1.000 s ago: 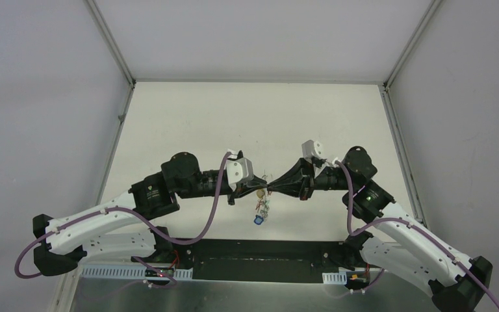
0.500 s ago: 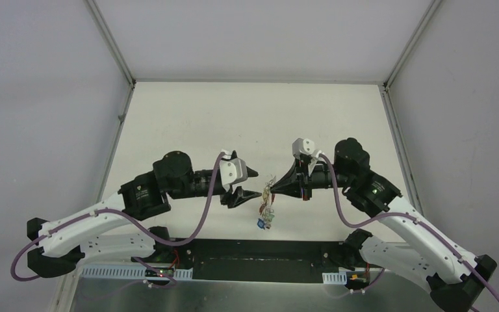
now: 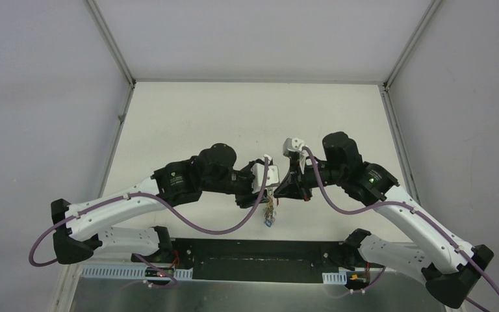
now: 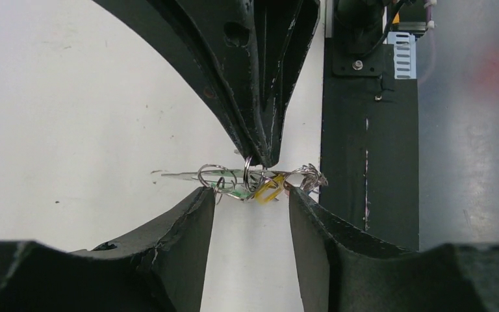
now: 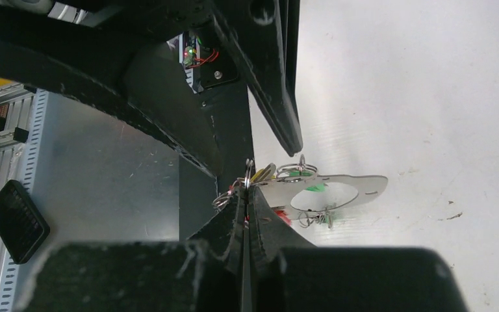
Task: Put the keys on the keyring
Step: Adjust the key on the keyring.
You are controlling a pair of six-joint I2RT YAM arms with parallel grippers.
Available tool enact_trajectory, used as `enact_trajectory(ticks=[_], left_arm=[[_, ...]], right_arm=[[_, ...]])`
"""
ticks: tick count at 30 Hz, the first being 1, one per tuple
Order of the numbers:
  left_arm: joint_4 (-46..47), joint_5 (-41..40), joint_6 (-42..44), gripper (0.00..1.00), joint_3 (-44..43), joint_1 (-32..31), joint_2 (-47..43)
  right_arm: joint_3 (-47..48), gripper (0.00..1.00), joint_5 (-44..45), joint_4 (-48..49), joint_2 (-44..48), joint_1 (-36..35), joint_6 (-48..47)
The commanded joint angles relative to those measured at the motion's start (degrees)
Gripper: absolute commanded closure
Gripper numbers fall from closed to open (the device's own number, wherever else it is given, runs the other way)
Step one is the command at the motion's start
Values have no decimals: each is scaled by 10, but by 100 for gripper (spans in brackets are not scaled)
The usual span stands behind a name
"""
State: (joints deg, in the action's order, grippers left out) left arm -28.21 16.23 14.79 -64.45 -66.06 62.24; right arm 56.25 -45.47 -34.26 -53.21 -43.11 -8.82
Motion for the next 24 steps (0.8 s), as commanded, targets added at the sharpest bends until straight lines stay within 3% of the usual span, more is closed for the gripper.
enact_trajectory(ticks=[1,9,14,17,20,24], left_arm=[[7,24,14,55,-33,-5,13],[28,48,10,80,-35,-5,27],[28,55,7,88,-37,-5,25],[30,61,4,100,-39,-5,26],[40,59,-8,100,-36,-5,25],[83,51,-33,100,-7,-5,3]], right_arm=[[27,100,-21,13,0,0,11],[11,100,-18,42,3,0,13],[7,100,-13,46,3,0,12],[5,100,-11,48,1,0,12],[5,100,0,49,-3,0,16],[-19,80,30,73,16,0,14]])
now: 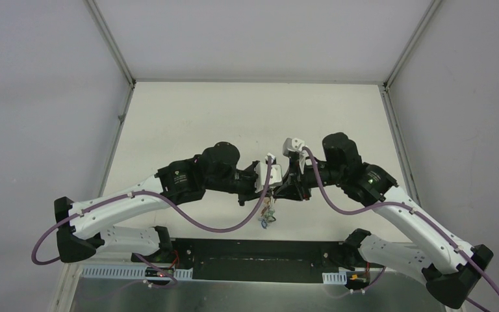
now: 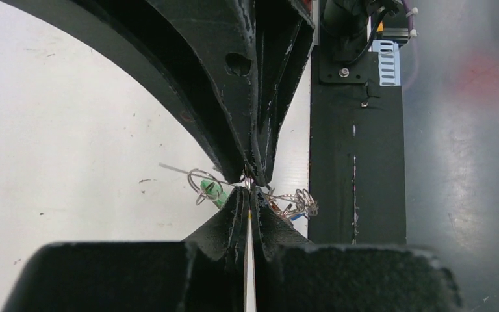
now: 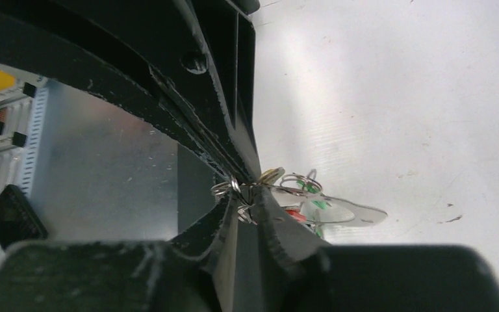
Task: Put the keys on the keyring
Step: Adjust the key on the keyring.
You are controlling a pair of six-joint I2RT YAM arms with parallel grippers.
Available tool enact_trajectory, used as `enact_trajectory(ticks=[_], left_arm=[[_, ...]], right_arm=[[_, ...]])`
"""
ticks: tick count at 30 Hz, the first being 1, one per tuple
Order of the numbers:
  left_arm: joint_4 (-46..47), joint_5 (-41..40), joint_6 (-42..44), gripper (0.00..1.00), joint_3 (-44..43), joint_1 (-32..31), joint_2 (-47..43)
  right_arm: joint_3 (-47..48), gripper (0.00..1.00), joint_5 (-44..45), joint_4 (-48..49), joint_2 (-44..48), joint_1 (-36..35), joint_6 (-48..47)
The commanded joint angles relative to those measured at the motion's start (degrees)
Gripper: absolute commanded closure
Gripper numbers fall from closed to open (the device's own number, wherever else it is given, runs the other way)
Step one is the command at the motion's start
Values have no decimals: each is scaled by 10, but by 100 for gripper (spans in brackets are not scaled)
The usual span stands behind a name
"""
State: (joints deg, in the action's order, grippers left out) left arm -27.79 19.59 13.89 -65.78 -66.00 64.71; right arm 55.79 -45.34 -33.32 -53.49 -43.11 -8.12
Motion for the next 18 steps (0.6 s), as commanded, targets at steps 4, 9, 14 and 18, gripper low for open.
enact_trajectory(ticks=[4,9,14,18], left_arm=[[145,3,-49,100,52,-5,-60],[219,-2,-59,100,95,-5,-97],[276,11,-61,100,115,-4,-114],[296,11,-64,100,115,-5,-114]], right_arm=[[-51,61,53,98,53,0,14],[-79,52,69,118,83,0,20],[-81,53,65,117,82,0,15],[-82,60,47,138,86,0,18]])
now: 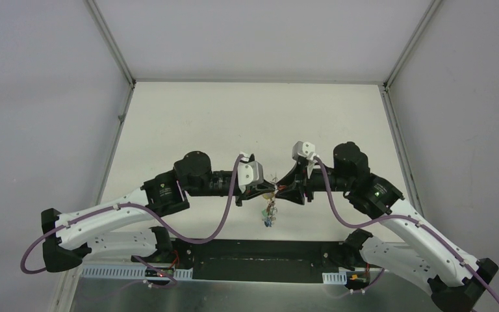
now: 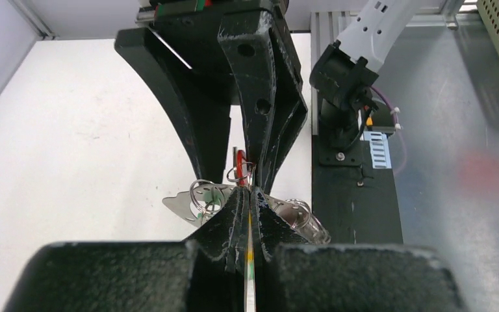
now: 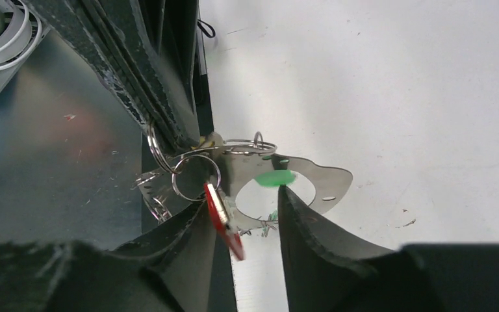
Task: Put the keys on the keyring
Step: Adjust the key on the keyring.
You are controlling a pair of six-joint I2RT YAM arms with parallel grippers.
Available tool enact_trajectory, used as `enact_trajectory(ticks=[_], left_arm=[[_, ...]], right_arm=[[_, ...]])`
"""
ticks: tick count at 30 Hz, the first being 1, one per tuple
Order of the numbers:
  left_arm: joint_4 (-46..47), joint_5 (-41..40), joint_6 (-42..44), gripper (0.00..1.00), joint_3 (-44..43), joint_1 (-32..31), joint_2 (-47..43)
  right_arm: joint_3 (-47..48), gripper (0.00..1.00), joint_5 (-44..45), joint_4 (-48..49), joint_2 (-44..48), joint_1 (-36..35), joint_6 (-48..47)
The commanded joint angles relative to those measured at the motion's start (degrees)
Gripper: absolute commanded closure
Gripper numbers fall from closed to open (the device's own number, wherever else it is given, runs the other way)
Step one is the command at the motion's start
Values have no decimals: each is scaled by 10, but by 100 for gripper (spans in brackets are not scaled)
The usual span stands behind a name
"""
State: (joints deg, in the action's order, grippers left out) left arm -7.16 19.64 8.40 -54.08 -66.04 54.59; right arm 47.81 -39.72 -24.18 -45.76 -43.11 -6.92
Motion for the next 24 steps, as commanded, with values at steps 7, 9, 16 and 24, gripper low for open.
enact_trajectory(ticks=[7,9,16,24], left_arm=[[107,4,-18,100,3,-4,-15],[123,3,-24,100,10,-4,-17],[170,0,-36,100,25,-4,-23],[225,-12,-53,100,51,-5,-33]], right_arm=[[-18,95,-6,59,22,0,13],[-22,100,-11,60,20,1,15],[-35,100,-23,56,9,0,13],[-44,100,-42,50,-8,0,2]])
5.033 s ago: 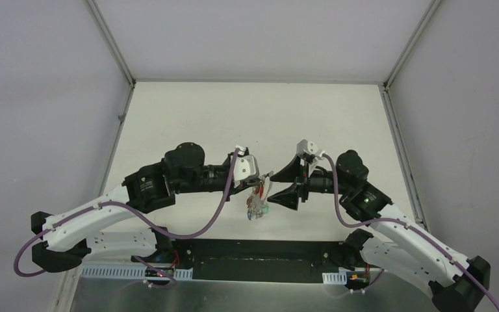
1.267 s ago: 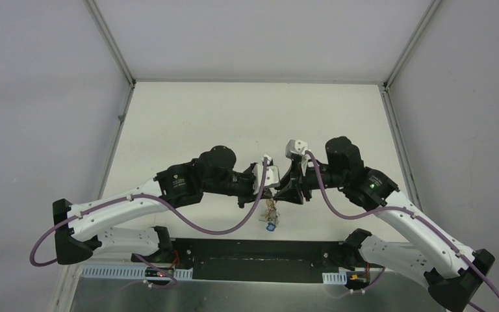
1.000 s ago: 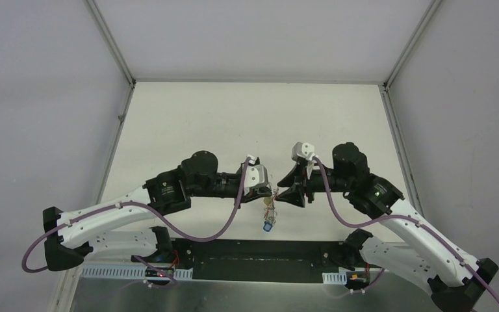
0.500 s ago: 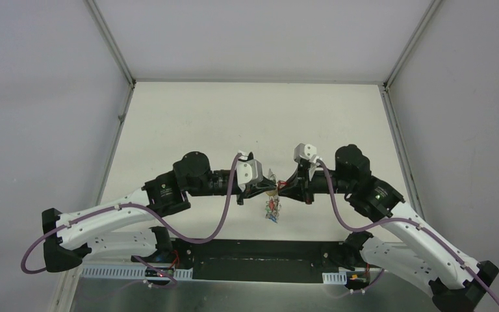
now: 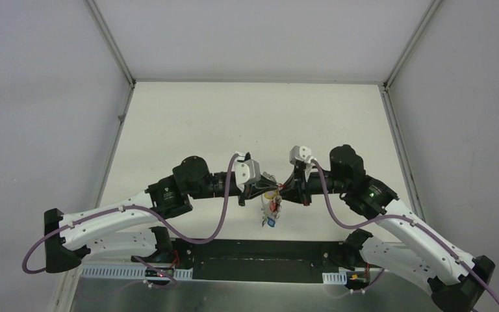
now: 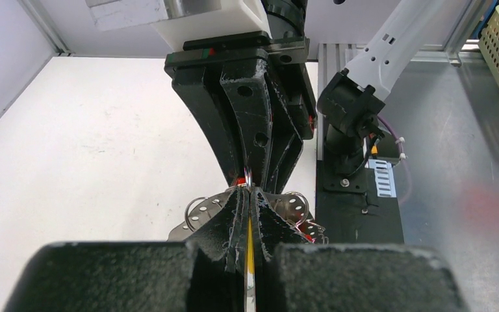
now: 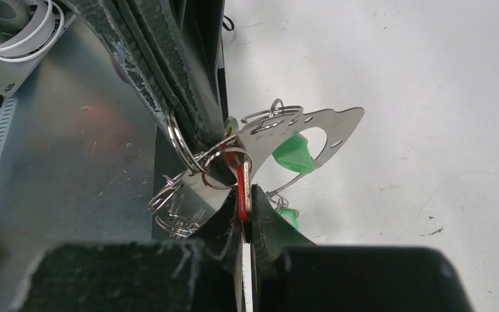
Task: Put the keys on the keyring
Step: Adjust the key on the keyring, then place the keyring at the center of the board.
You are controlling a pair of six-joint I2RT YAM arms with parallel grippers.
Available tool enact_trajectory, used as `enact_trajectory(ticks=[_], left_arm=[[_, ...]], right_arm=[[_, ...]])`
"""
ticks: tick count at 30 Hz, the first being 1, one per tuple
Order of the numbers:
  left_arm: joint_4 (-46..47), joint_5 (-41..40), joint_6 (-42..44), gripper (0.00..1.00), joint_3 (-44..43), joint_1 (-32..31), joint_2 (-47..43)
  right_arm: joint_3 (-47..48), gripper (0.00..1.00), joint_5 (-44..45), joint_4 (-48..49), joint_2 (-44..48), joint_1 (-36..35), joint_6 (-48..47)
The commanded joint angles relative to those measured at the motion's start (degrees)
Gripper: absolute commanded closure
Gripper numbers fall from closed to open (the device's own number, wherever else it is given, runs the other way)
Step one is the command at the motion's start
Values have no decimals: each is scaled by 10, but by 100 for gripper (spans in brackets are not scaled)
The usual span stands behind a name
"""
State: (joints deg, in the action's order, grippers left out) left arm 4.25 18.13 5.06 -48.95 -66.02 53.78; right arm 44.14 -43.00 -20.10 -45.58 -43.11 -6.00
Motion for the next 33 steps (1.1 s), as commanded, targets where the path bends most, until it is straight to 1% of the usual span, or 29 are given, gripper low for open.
enact_trajectory(ticks=[1,9,12,14,18,19,21,24,26,28,33], left_arm=[[111,0,-20,100,2,-4,-25],[110,-34,-27,100,26,-4,-23],[114,-45,-28,100,33,-4,-22],[110,-56,-26,100,36,-4,-24],[53,-97,-23,100,29,-5,-26],[41,-110,-26,100,29,-4,-28],[27,-137,-33,100,32,-5,-33],[18,-186,-47,100,41,-5,-37],[16,-218,-49,100,46,-5,-35],[16,-242,-49,100,45,-4,-25],[25,-306,-49,100,20,1,36]], right_arm=[[-9,100,-12,9,-12,0,-8],[-3,100,-10,10,-24,0,-18],[-3,95,-22,18,-24,1,-19],[-4,89,-15,22,-19,1,-16],[-5,74,28,16,2,1,-10],[-5,66,44,10,8,1,-8],[-4,54,70,0,19,1,-5],[-10,39,113,-13,38,1,1],[-16,30,147,-18,50,0,10],[-21,24,179,-22,61,0,18],[-23,18,218,-31,75,0,43]])
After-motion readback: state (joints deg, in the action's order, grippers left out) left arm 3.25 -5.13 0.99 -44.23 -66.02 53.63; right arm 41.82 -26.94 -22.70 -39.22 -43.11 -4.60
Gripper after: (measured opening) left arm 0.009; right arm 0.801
